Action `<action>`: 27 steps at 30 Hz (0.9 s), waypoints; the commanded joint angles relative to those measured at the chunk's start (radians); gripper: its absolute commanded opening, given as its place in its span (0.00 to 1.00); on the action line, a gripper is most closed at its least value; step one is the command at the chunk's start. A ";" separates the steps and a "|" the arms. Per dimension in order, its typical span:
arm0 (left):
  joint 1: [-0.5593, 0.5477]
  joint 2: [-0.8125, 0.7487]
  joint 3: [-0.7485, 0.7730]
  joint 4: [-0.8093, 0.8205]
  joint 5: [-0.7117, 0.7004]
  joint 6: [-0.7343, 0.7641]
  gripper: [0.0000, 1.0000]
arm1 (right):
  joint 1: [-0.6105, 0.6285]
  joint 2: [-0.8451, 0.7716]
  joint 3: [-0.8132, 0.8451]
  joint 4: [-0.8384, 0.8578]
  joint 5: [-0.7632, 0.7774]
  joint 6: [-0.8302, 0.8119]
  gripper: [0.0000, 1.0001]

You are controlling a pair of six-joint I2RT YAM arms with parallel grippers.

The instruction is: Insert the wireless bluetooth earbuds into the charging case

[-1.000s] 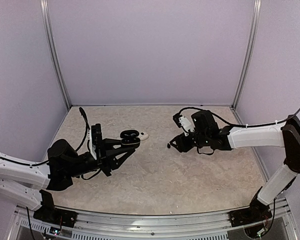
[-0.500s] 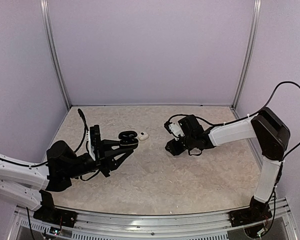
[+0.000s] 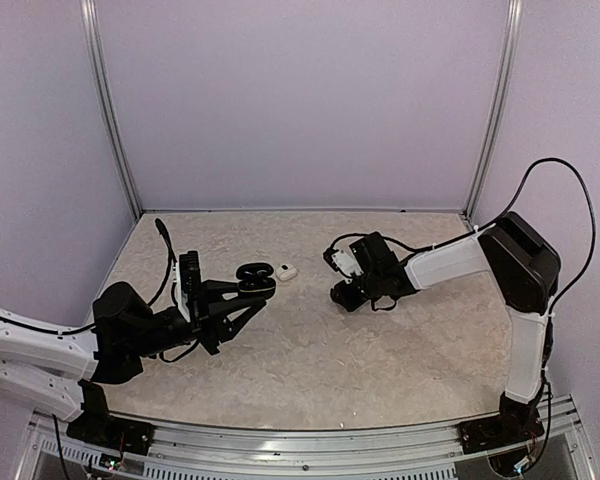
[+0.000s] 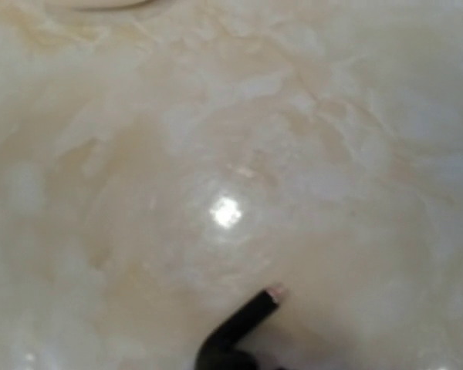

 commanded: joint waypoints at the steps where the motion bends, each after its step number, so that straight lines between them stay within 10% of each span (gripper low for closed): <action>1: 0.008 -0.020 -0.014 0.026 -0.002 0.000 0.00 | -0.007 0.011 0.008 -0.011 -0.060 -0.001 0.23; 16: 0.008 -0.024 -0.016 0.025 0.000 -0.003 0.00 | 0.017 -0.168 -0.199 0.043 -0.234 -0.017 0.23; 27: 0.011 -0.012 -0.003 0.024 0.011 -0.001 0.00 | -0.006 -0.077 0.013 -0.147 0.115 -0.159 0.41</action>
